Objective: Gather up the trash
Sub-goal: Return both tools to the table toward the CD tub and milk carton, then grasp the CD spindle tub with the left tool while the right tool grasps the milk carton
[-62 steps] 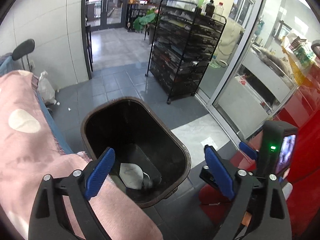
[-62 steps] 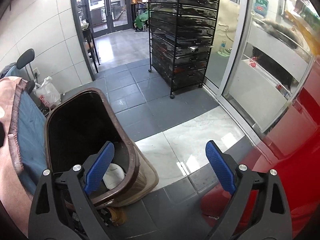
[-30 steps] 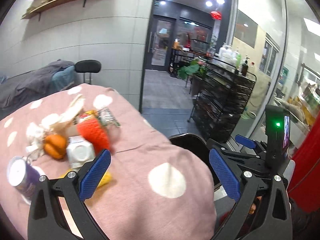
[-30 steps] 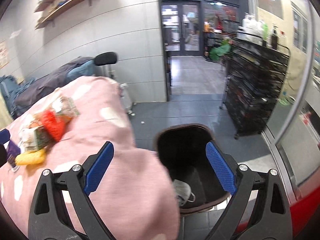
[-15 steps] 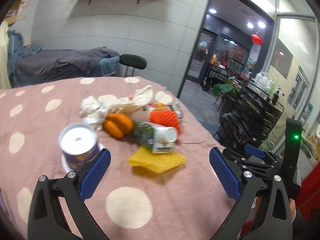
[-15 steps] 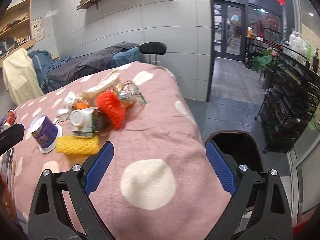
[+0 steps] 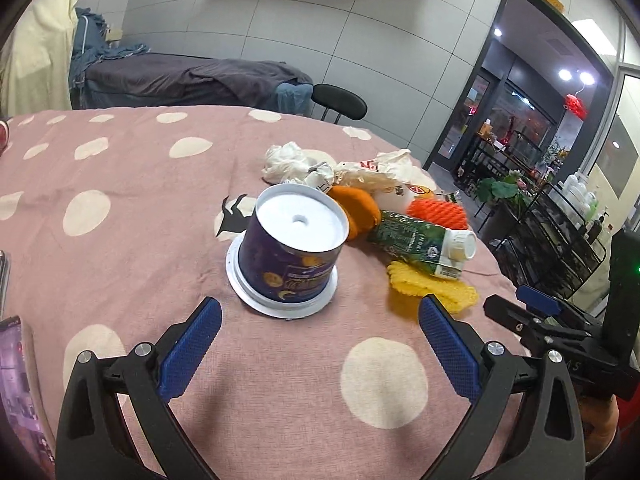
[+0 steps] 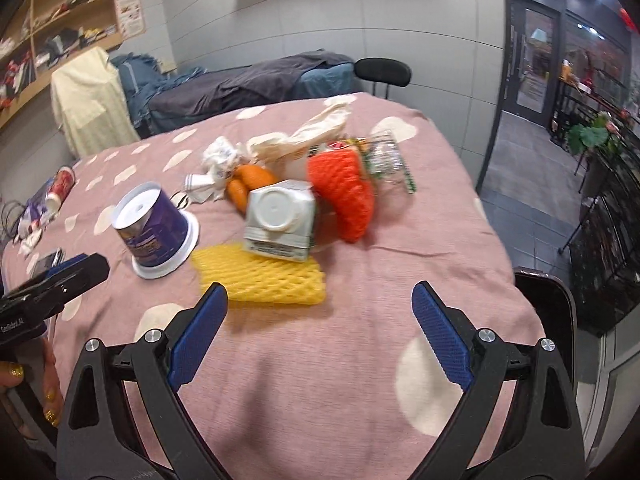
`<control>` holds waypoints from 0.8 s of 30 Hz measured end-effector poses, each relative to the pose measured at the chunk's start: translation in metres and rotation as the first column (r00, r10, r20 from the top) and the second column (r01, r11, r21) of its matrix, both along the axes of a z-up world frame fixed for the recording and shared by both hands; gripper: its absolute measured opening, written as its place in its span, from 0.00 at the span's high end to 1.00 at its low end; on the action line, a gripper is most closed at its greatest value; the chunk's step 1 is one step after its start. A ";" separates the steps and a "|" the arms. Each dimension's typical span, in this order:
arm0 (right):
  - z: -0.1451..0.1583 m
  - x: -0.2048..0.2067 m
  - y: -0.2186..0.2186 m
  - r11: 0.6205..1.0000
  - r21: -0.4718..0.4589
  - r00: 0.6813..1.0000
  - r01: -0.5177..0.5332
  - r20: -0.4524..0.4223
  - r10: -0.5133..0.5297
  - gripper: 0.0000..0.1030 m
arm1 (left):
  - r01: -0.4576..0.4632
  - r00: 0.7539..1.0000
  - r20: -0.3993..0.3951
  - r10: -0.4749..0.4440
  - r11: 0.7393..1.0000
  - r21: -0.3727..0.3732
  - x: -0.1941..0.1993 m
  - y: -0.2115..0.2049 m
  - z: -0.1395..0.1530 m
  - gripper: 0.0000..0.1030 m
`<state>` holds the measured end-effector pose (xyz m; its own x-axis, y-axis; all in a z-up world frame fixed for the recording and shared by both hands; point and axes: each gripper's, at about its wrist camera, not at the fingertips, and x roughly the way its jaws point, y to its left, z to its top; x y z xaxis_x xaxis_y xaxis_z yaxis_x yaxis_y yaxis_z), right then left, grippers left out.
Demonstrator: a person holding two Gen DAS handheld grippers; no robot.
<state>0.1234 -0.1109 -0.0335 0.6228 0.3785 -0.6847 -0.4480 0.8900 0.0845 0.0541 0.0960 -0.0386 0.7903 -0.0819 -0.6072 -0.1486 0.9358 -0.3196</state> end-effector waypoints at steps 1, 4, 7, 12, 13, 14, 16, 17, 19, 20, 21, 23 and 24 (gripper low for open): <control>0.000 0.000 0.006 1.000 -0.018 1.000 -0.009 0.005 0.009 0.11 | 0.001 1.000 -0.003 -0.001 1.000 -0.001 0.001 0.000 0.000 0.06; 0.004 0.006 0.015 1.000 -0.026 1.000 -0.017 0.010 0.018 0.11 | -0.002 1.000 -0.015 0.002 1.000 0.024 0.006 0.003 -0.002 0.06; 0.007 0.020 0.022 1.000 -0.013 1.000 -0.012 -0.011 0.012 0.11 | -0.009 1.000 -0.027 0.010 0.999 0.035 0.015 0.008 -0.004 0.06; 0.006 0.041 0.041 1.000 0.003 0.998 -0.008 -0.065 0.008 0.12 | -0.013 0.999 -0.051 0.017 0.997 0.072 0.035 0.015 -0.008 0.06; 0.003 0.046 0.045 1.000 0.008 0.996 -0.007 -0.085 0.008 0.15 | -0.011 0.998 -0.057 0.015 0.997 0.074 0.039 0.016 -0.008 0.06; 0.000 0.050 0.049 1.000 0.012 0.994 -0.006 -0.107 0.007 0.21 | -0.009 0.998 -0.063 0.014 0.997 0.072 0.044 0.018 -0.009 0.06; -0.007 0.058 0.057 1.000 0.014 0.989 -0.003 -0.149 0.005 0.28 | -0.009 0.997 -0.079 0.014 0.998 0.068 0.051 0.020 -0.011 0.06; -0.011 0.063 0.061 1.000 0.010 0.986 0.003 -0.165 -0.001 0.31 | -0.005 0.997 -0.083 0.011 0.998 0.064 0.055 0.021 -0.011 0.06; -0.017 0.070 0.068 1.000 -0.011 0.985 0.020 -0.173 -0.022 0.36 | 0.000 0.996 -0.088 0.006 0.998 0.067 0.062 0.021 -0.011 0.06; -0.020 0.075 0.070 0.999 -0.020 0.983 0.031 -0.179 -0.035 0.38 | 0.001 0.995 -0.095 0.006 0.997 0.074 0.065 0.022 -0.011 0.06; -0.023 0.079 0.072 0.999 -0.027 0.981 0.043 -0.189 -0.048 0.40 | 0.003 0.995 -0.098 0.005 0.997 0.079 0.069 0.022 -0.011 0.07; -0.028 0.089 0.073 0.997 -0.040 0.976 0.065 -0.207 -0.072 0.49 | 0.001 0.995 -0.102 0.007 0.997 0.083 0.074 0.023 -0.011 0.14; -0.030 0.091 0.072 0.997 -0.036 0.974 0.068 -0.215 -0.074 0.49 | -0.002 0.995 -0.102 0.011 0.997 0.082 0.075 0.023 -0.012 0.19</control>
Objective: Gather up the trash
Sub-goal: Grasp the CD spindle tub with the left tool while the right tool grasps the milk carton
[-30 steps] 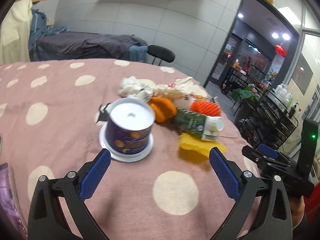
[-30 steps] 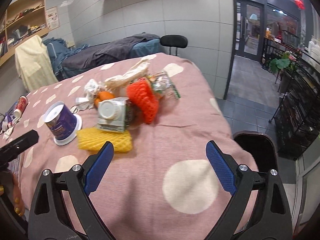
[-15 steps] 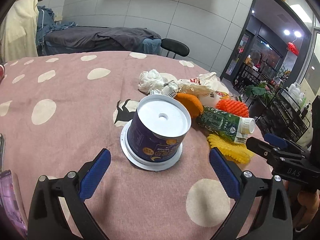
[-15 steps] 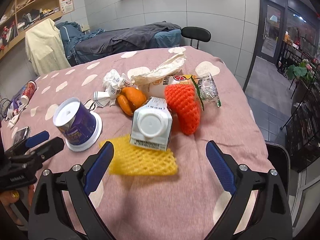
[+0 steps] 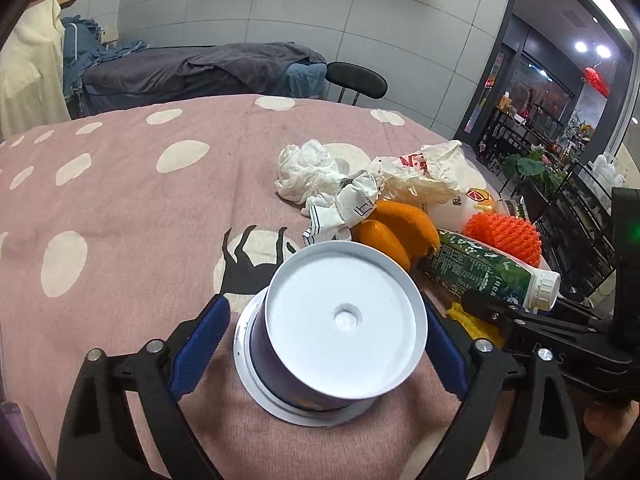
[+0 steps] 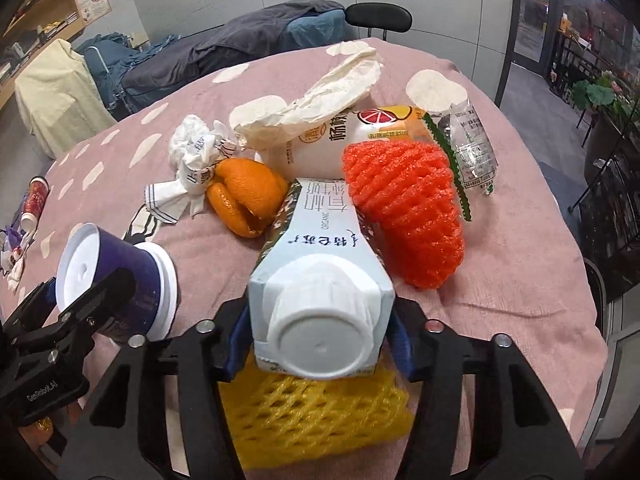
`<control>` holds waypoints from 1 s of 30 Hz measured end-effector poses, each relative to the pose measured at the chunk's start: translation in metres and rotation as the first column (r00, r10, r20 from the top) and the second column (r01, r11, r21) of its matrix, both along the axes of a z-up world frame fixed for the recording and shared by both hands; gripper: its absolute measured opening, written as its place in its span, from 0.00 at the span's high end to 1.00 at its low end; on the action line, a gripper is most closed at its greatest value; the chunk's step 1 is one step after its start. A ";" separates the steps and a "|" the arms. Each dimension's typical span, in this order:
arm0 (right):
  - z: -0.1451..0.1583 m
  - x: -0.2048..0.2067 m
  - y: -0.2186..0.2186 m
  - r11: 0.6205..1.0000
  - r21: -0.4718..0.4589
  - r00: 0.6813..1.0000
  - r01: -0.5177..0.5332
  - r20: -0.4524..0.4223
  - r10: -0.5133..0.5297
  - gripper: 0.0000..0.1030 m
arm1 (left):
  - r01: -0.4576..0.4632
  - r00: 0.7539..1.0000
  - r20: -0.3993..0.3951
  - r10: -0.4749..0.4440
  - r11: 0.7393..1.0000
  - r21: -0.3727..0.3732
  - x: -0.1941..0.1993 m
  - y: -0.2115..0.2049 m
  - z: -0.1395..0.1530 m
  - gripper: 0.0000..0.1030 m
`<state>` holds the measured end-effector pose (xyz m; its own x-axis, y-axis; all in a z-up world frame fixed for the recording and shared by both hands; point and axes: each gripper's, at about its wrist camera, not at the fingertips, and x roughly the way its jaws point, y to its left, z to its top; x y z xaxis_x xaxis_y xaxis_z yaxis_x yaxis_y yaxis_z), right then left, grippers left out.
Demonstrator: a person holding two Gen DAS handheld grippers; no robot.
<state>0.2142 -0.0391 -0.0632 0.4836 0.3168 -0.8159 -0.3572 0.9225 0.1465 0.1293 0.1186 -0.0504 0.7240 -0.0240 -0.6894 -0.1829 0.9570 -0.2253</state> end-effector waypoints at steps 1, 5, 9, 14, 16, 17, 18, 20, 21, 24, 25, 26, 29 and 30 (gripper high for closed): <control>-0.001 0.002 -0.001 1.000 0.006 1.000 0.004 -0.003 -0.004 0.49 | 0.001 1.000 0.002 -0.001 1.000 -0.008 0.001 0.001 0.000 0.21; -0.002 0.001 -0.002 1.000 0.005 1.000 0.007 0.014 -0.007 0.50 | 0.001 1.000 0.013 0.000 1.000 -0.024 0.000 0.000 0.000 0.29; 0.002 -0.005 -0.002 1.000 -0.012 0.999 -0.003 0.048 0.004 0.50 | -0.019 0.999 0.036 0.021 0.999 -0.035 -0.006 0.000 0.002 0.30; 0.016 -0.020 -0.008 1.000 0.000 0.995 -0.026 0.098 0.026 0.50 | -0.044 0.995 0.086 0.047 0.998 -0.033 -0.021 0.000 0.014 0.30; 0.022 -0.027 -0.012 0.999 0.018 0.992 -0.045 0.115 0.043 0.50 | -0.040 0.994 0.100 0.045 0.998 -0.047 -0.026 -0.001 0.019 0.30; 0.024 -0.031 -0.014 0.998 0.024 0.991 -0.053 0.122 0.050 0.50 | -0.037 0.993 0.107 0.042 0.998 -0.054 -0.029 -0.003 0.022 0.30; 0.027 -0.036 -0.017 0.998 0.030 0.990 -0.060 0.128 0.056 0.50 | -0.032 0.992 0.117 0.039 0.998 -0.061 -0.032 -0.005 0.025 0.30; 0.030 -0.043 -0.022 0.997 0.046 0.989 -0.070 0.134 0.063 0.50 | -0.022 0.990 0.141 0.031 0.997 -0.069 -0.039 -0.011 0.032 0.30; 0.032 -0.047 -0.024 0.996 0.051 0.988 -0.076 0.140 0.068 0.50 | -0.017 0.988 0.153 0.028 0.997 -0.072 -0.042 -0.014 0.036 0.30; 0.039 -0.058 -0.033 0.993 0.069 0.982 -0.092 0.172 0.079 0.50 | 0.005 0.981 0.193 0.008 0.998 -0.064 -0.050 -0.024 0.048 0.30; 0.043 -0.063 -0.038 0.993 0.068 0.979 -0.092 0.189 0.078 0.50 | 0.013 0.979 0.205 0.000 0.998 -0.061 -0.053 -0.028 0.052 0.30; 0.045 -0.067 -0.041 0.994 0.067 0.977 -0.090 0.197 0.075 0.50 | 0.022 0.976 0.216 -0.009 0.998 -0.060 -0.055 -0.032 0.056 0.30; 0.049 -0.075 -0.055 0.992 0.094 0.977 -0.081 0.206 0.060 0.50 | 0.047 0.970 0.241 -0.031 0.997 -0.060 -0.060 -0.044 0.063 0.30; 0.051 -0.078 -0.060 0.992 0.100 0.975 -0.081 0.213 0.058 0.50 | 0.057 0.967 0.250 -0.041 0.997 -0.054 -0.062 -0.049 0.066 0.30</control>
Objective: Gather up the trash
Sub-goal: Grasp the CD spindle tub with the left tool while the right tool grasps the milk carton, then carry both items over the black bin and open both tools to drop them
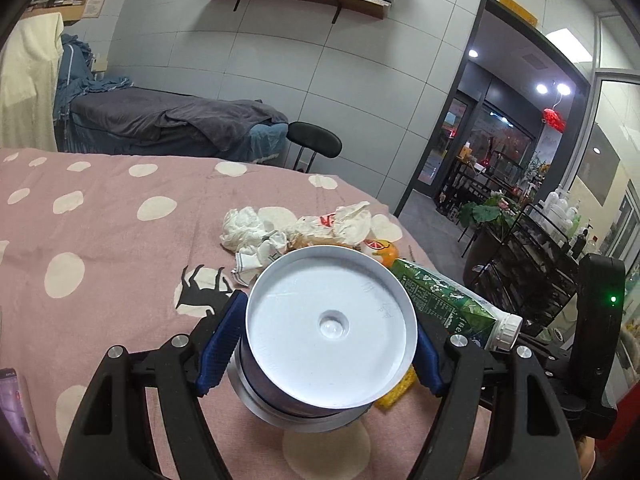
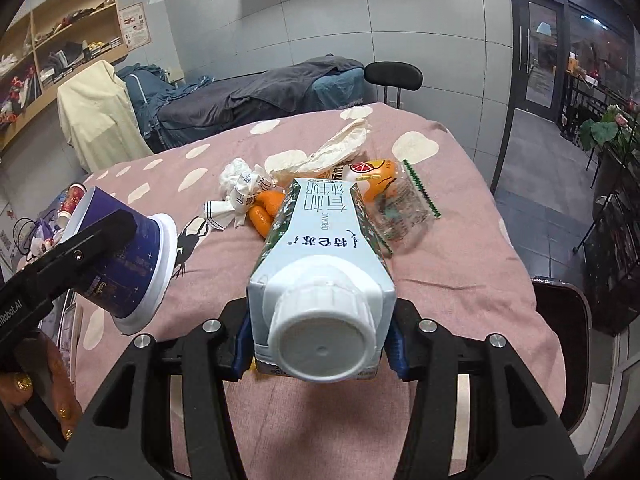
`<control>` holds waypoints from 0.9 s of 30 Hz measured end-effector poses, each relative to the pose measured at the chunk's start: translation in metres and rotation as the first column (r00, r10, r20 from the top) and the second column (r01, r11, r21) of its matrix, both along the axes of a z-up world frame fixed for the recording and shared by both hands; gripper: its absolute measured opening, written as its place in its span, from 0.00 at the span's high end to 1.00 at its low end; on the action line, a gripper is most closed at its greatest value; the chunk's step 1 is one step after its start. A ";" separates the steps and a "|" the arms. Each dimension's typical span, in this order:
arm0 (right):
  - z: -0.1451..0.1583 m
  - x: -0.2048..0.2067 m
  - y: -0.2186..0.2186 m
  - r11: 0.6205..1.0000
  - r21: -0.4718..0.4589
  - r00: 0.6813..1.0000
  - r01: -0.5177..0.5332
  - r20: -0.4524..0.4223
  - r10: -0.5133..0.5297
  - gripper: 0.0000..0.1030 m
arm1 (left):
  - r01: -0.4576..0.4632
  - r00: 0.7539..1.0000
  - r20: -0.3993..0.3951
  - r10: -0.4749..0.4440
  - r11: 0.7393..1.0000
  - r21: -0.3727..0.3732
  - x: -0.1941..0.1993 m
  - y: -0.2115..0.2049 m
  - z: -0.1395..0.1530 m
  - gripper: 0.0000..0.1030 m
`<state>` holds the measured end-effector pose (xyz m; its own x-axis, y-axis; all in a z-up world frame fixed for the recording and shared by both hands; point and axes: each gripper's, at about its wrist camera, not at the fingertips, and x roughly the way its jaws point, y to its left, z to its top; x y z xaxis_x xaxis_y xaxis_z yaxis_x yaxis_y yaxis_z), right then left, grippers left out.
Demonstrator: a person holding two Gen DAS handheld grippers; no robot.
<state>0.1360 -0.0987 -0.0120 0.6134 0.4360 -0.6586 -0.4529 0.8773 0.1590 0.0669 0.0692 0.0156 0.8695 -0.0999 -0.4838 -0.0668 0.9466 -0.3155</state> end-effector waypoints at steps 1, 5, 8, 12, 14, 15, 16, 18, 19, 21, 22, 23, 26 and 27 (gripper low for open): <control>0.003 -0.004 -0.005 1.000 0.004 1.000 0.002 0.011 -0.002 0.50 | 0.007 1.000 0.005 -0.007 1.000 0.003 -0.001 -0.004 0.001 0.30; 0.011 -0.015 -0.028 0.999 0.035 0.999 0.026 0.038 -0.028 0.50 | 0.045 0.999 0.024 -0.045 0.999 -0.001 -0.004 -0.021 0.007 0.30; 0.014 -0.023 -0.047 0.996 0.068 0.997 0.055 0.050 -0.058 0.50 | 0.074 0.996 0.039 -0.074 0.997 0.002 -0.004 -0.033 0.011 0.30; 0.020 -0.032 -0.076 0.989 0.085 0.987 0.119 0.097 -0.127 0.50 | 0.123 0.991 0.048 -0.123 0.992 0.004 -0.003 -0.049 0.013 0.30; 0.020 -0.033 -0.096 0.980 0.102 0.979 0.171 0.094 -0.180 0.50 | 0.147 0.988 0.053 -0.148 0.989 0.011 -0.002 -0.058 0.014 0.30; 0.019 -0.033 -0.103 0.975 0.109 0.975 0.192 0.088 -0.202 0.50 | 0.161 0.985 0.056 -0.161 0.987 0.014 -0.001 -0.063 0.014 0.30; 0.018 -0.032 -0.114 0.968 0.117 0.970 0.220 0.082 -0.230 0.50 | 0.177 0.982 0.059 -0.178 0.984 0.015 0.000 -0.068 0.015 0.30; 0.016 -0.031 -0.136 0.953 0.125 0.955 0.277 0.077 -0.288 0.50 | 0.205 0.977 0.062 -0.206 0.979 0.014 0.000 -0.077 0.017 0.30; 0.015 -0.030 -0.144 0.945 0.128 0.948 0.300 0.074 -0.311 0.50 | 0.216 0.974 0.063 -0.216 0.976 0.017 0.001 -0.081 0.017 0.30; 0.012 -0.027 -0.166 0.926 0.133 0.930 0.352 0.064 -0.363 0.50 | 0.239 0.969 0.062 -0.240 0.971 0.027 0.004 -0.091 0.018 0.30; 0.009 -0.024 -0.177 0.916 0.134 0.920 0.377 0.057 -0.387 0.50 | 0.249 0.966 0.062 -0.251 0.968 0.029 0.004 -0.094 0.017 0.30; 0.006 -0.023 -0.187 0.906 0.135 0.911 0.401 0.050 -0.410 0.50 | 0.263 0.963 0.061 -0.264 0.964 0.027 0.006 -0.098 0.017 0.30; -0.004 -0.016 -0.214 0.878 0.128 0.884 0.461 0.028 -0.467 0.50 | 0.294 0.954 0.056 -0.295 0.956 0.025 0.009 -0.108 0.016 0.30; -0.009 -0.014 -0.222 0.868 0.128 0.874 0.479 0.018 -0.485 0.50 | 0.305 0.950 0.055 -0.306 0.952 0.027 0.010 -0.113 0.016 0.30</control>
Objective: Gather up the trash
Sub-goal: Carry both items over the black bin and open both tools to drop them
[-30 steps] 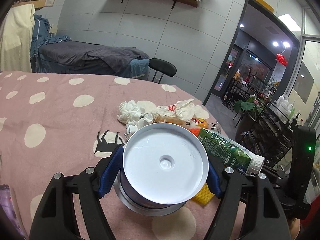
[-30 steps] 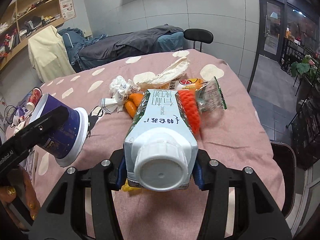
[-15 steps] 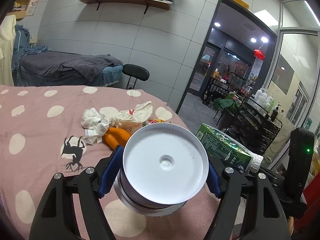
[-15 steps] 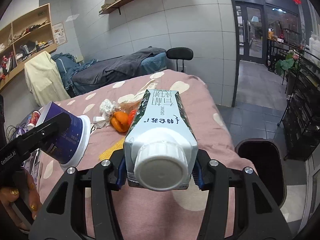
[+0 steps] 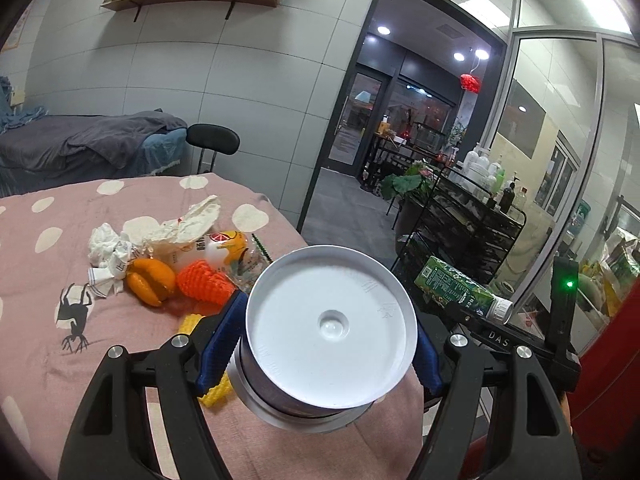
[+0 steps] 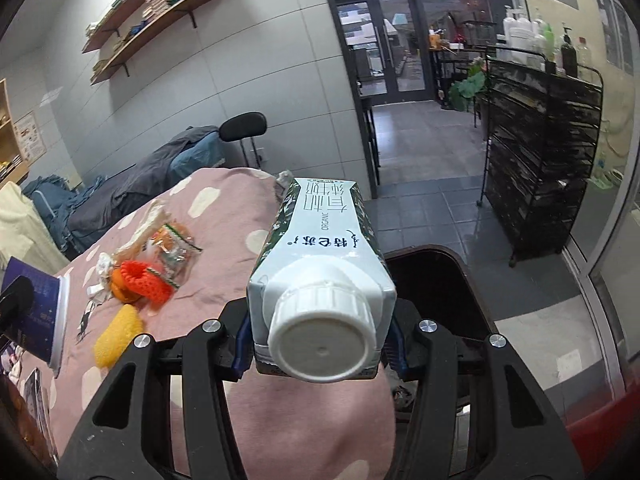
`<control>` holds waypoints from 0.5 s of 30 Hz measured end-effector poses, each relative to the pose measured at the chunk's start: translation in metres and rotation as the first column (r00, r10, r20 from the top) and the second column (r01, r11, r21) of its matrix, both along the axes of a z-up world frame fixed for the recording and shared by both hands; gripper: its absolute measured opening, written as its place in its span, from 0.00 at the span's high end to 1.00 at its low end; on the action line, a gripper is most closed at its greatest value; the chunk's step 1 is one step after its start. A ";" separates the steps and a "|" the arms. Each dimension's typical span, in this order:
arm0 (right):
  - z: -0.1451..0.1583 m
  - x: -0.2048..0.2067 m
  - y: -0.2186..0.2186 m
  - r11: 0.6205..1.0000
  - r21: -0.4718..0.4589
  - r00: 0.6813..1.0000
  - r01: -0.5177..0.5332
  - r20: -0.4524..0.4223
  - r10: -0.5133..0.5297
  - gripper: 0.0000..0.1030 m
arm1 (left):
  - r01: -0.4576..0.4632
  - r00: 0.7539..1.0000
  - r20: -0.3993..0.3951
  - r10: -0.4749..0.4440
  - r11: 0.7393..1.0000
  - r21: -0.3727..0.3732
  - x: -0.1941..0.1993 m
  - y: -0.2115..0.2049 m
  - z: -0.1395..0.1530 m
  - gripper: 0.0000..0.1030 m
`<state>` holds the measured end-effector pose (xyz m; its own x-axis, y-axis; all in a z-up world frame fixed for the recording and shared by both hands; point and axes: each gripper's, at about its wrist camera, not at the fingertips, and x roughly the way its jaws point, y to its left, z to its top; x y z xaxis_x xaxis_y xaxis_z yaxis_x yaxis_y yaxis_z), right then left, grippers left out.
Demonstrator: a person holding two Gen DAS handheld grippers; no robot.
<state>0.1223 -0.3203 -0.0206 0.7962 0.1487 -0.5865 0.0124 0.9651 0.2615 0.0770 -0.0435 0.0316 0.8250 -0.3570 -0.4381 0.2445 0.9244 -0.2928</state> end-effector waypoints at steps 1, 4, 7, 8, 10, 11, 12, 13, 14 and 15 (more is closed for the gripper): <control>-0.005 0.002 -0.008 1.000 0.005 1.000 0.022 -0.012 -0.022 0.50 | 0.012 1.000 0.000 -0.012 1.000 0.004 0.001 -0.004 0.000 0.30; -0.020 0.009 -0.029 0.997 -0.006 0.996 0.081 -0.047 -0.081 0.50 | 0.049 0.999 0.000 -0.049 0.999 0.009 0.006 -0.016 0.000 0.30; -0.042 0.017 -0.048 0.992 -0.024 0.987 0.127 -0.095 -0.129 0.50 | 0.089 0.996 -0.006 -0.089 0.996 0.015 0.011 -0.030 -0.002 0.30; -0.053 0.022 -0.054 0.989 -0.036 0.982 0.140 -0.120 -0.144 0.50 | 0.101 0.995 -0.004 -0.101 0.995 0.017 0.014 -0.035 -0.003 0.30; -0.074 0.035 -0.063 0.986 -0.064 0.971 0.155 -0.172 -0.164 0.50 | 0.122 0.993 0.002 -0.122 0.992 0.019 0.016 -0.043 -0.002 0.30; -0.084 0.040 -0.066 0.985 -0.069 0.966 0.157 -0.195 -0.168 0.50 | 0.136 0.991 0.000 -0.136 0.991 0.020 0.019 -0.048 -0.002 0.30; -0.097 0.047 -0.070 0.984 -0.076 0.958 0.158 -0.229 -0.172 0.50 | 0.148 0.989 -0.005 -0.148 0.989 0.019 0.021 -0.052 -0.003 0.30; -0.111 0.054 -0.073 0.985 -0.083 0.949 0.154 -0.266 -0.170 0.50 | 0.159 0.987 -0.010 -0.159 0.987 0.016 0.023 -0.055 -0.004 0.30; -0.124 0.060 -0.076 0.985 -0.081 0.938 0.149 -0.303 -0.167 0.50 | 0.168 0.986 -0.014 -0.168 0.986 0.014 0.025 -0.058 -0.004 0.30; -0.137 0.067 -0.079 0.986 -0.077 0.928 0.149 -0.334 -0.166 0.50 | 0.177 0.984 -0.018 -0.177 0.984 0.014 0.027 -0.061 -0.005 0.30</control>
<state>0.1891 -0.3992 -0.1579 0.5601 0.0015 -0.8285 0.2445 0.9552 0.1670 0.1041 -0.1048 0.0264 0.7416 -0.4900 -0.4581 0.3998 0.8713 -0.2847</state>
